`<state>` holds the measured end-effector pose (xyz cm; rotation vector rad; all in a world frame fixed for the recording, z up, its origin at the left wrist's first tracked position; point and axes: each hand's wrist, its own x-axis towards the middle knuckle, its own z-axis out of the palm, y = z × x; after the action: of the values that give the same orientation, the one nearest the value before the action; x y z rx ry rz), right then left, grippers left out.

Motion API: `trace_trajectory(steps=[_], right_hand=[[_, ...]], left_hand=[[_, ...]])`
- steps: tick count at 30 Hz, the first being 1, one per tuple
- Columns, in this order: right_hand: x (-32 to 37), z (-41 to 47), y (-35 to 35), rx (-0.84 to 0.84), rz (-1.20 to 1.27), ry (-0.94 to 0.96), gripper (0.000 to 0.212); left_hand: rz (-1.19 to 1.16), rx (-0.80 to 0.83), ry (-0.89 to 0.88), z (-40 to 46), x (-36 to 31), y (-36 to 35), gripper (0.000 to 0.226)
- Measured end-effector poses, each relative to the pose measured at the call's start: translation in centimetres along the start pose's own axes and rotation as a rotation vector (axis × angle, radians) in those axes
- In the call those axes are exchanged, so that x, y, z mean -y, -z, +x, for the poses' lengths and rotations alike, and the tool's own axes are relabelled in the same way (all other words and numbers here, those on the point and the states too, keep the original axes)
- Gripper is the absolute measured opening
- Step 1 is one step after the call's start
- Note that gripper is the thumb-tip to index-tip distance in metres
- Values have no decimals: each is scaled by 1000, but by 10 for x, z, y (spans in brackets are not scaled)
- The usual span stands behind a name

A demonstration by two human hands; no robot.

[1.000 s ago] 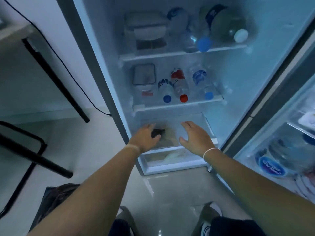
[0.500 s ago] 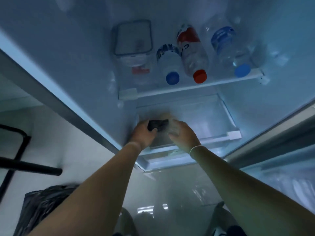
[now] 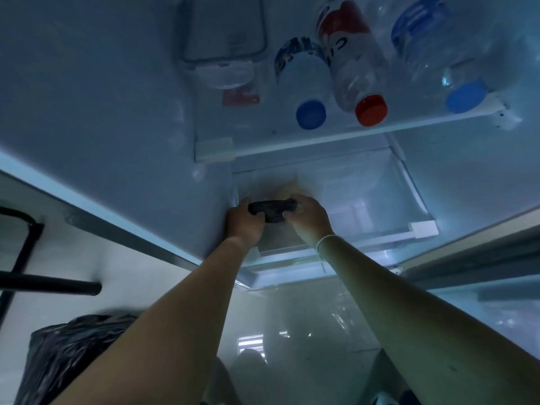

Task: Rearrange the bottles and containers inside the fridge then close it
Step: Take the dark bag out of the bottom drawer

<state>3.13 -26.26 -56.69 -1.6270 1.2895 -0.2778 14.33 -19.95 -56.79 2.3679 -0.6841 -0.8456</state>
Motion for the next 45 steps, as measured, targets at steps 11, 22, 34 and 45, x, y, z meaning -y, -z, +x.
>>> trace_trajectory(steps=[11, 22, 34, 45], right_hand=[[6, -19, 13, -17, 595, -313, 45], [48, -105, 45, 19, 590, -253, 35], [91, -216, 28, 140, 541, -154, 35], [132, -248, -81, 330, 413, -138, 33]], left_hand=[[-326, -7, 124, -19, -7, 9, 36], [-481, 60, 23, -112, -31, 64, 29], [-603, 134, 73, -216, 16, 141, 36], [-889, -58, 246, -233, 130, 206, 38]])
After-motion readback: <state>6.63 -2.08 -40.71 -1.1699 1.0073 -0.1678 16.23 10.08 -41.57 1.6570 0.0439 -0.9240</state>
